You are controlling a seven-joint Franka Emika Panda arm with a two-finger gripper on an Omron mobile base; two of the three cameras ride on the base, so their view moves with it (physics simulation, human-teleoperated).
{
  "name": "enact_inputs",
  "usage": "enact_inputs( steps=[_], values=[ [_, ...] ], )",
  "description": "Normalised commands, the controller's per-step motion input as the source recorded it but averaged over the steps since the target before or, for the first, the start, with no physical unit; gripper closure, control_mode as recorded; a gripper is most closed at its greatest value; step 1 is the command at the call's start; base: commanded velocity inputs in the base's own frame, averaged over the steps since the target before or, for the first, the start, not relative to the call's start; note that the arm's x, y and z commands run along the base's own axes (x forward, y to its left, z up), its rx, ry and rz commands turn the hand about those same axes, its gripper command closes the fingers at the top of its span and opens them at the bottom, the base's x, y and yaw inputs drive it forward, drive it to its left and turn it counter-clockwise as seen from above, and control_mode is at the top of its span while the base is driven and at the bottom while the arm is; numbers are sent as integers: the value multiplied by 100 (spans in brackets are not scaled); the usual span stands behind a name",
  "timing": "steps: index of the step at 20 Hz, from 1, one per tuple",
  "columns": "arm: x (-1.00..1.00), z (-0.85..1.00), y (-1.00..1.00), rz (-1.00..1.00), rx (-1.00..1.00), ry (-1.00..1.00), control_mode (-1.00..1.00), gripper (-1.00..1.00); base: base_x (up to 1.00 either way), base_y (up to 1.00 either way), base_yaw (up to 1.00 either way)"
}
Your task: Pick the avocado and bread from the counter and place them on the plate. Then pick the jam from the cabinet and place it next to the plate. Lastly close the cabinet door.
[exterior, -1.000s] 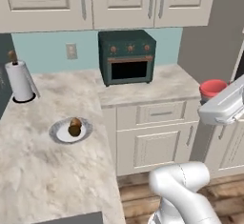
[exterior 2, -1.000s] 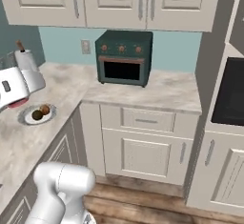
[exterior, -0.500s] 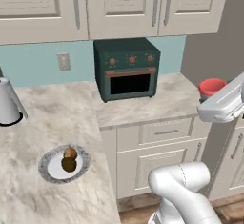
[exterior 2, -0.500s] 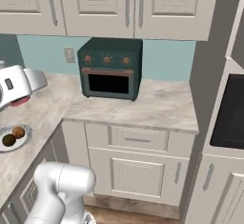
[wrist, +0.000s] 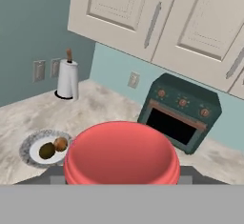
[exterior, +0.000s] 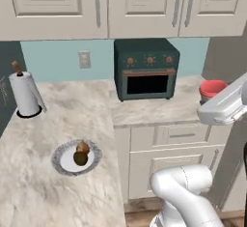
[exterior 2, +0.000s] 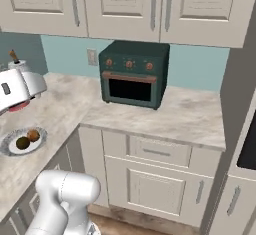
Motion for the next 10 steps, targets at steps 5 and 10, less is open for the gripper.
enact_inputs(
  steps=[5,10],
  values=[
    [0,0,0,0,0,0,100,100,25,0,45],
    [0,0,0,0,0,0,100,100,35,-2,48]
  ],
)
